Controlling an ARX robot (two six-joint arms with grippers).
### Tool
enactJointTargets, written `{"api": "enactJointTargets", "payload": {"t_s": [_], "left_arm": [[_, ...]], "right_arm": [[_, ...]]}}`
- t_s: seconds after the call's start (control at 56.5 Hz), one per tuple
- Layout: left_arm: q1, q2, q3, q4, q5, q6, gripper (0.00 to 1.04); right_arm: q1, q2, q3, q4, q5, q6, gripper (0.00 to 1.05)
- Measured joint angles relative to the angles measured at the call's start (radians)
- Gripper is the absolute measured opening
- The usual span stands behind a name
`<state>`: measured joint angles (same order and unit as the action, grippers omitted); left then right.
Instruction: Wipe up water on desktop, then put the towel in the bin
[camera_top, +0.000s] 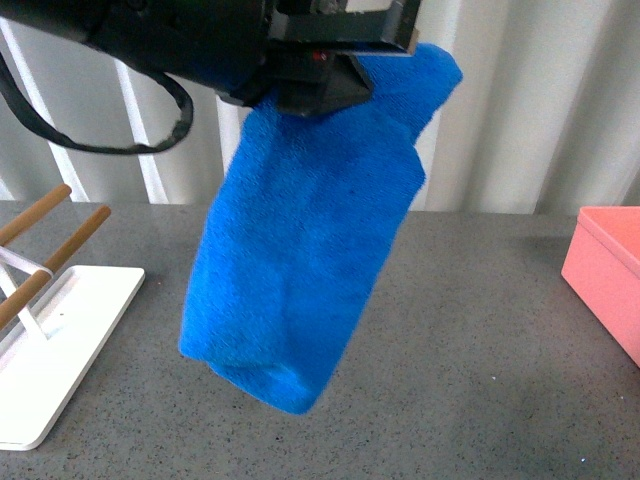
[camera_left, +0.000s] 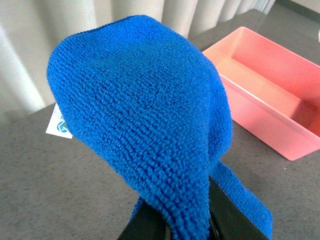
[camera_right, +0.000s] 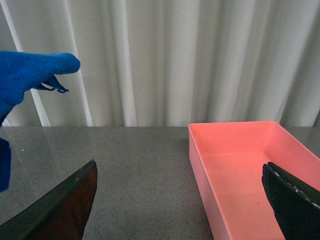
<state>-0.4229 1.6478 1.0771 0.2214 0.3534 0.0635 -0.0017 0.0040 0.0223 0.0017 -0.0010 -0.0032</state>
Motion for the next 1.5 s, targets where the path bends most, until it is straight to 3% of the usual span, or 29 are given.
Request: {"api": "enactJointTargets", "payload": {"t_s": [0.283,0.584,0.69,0.779,1.062,1.186,1.504], "left_arm": [[-0.049,0.010,-0.057,0.243,0.148,-0.191,0.06],[-0.128,0.085,-0.068,0.394,0.177,-0.311,0.06],[-0.137,0.097,-0.067,0.410,0.169,-0.333,0.06],[-0.141,0.104,-0.061,0.425,0.164,-0.348,0.06],[-0.148,0.107,-0.048,0.434,0.143,-0.374,0.06],[-0.152,0.108,-0.040,0.446,0.135,-0.404,0.06],[-0.175,0.108,-0.029,0.447,0.127,-0.428,0.06]], "right_arm": [[0.000,0.000,0.000,0.000,0.000,0.000,0.98],[0.000,0.001,0.001,-0.002,0.000,0.000,0.98],[0.019,0.148,0.097,-0.272,0.003,0.003,0.98],[-0.013,0.182,0.140,-0.285,-0.022,-0.031,0.98],[-0.041,0.476,0.272,-0.013,-0.193,-0.114,0.98],[-0.010,0.669,0.278,0.133,-0.273,-0.106,0.98],[0.111,1.006,0.317,0.441,-0.359,-0.080,0.98]]}}
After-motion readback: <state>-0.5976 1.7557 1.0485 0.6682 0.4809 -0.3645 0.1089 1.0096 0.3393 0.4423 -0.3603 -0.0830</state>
